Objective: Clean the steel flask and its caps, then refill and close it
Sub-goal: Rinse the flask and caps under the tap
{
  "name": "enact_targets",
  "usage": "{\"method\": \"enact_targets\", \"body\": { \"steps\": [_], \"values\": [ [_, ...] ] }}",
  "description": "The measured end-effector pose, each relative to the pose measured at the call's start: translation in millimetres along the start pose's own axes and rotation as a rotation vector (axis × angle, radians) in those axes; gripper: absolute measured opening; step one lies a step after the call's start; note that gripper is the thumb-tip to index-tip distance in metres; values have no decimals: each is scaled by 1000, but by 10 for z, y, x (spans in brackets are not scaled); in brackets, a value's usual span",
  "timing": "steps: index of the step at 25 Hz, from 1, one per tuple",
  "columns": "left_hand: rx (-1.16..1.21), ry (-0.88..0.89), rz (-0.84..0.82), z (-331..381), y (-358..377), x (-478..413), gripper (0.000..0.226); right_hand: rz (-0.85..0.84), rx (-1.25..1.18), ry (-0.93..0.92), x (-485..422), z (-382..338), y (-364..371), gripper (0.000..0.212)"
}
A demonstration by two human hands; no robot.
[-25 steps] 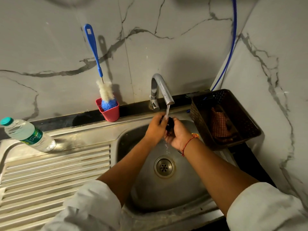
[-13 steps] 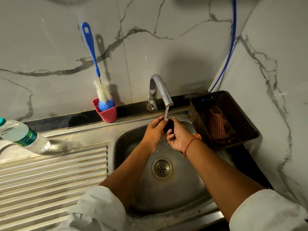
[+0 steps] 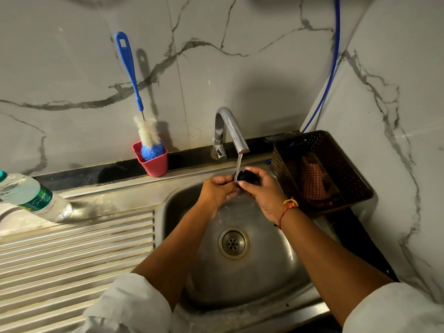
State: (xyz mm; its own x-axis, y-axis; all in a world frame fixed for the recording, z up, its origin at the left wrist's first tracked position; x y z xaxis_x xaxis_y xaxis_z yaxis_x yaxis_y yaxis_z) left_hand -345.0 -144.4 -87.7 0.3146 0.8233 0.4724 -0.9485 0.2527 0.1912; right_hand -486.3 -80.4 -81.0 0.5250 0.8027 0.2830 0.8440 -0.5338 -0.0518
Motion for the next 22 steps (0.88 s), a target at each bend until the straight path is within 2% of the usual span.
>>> {"method": "enact_targets", "body": {
  "steps": [4, 8, 13, 19, 22],
  "values": [
    [96, -68, -66, -54, -71, 38, 14, -4, 103, -123, 63, 84, -2, 44],
    [166, -117, -29, -104, -135, 25, 8, -15, 94, -154, 114, 131, 19, 32],
    [252, -155, 2, -133, -182, 56, 10, 32, 219, -207, 133, 133, 74, 50],
    [267, -150, -24, -181, -180, 68, 13, 5, 389, -310, 147, 235, -49, 53],
    [196, -84, -59, -149, -111, 92, 19, 29, 426, -272, 136, 273, -112, 53]
  ]
}}
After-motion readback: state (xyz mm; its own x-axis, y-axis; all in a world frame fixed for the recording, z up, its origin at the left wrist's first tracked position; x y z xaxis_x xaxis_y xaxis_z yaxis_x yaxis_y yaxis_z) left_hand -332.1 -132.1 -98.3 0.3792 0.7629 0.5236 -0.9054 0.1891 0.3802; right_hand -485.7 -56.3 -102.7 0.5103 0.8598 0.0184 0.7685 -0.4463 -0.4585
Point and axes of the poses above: each hand's wrist, its own x-axis away from the middle knuckle, its own y-axis out of the palm, z = x × y, the point moved 1 cm from there along -x, towards the middle knuckle, and after that the axes turned 8 degrees about z, right-handed, at the moved point
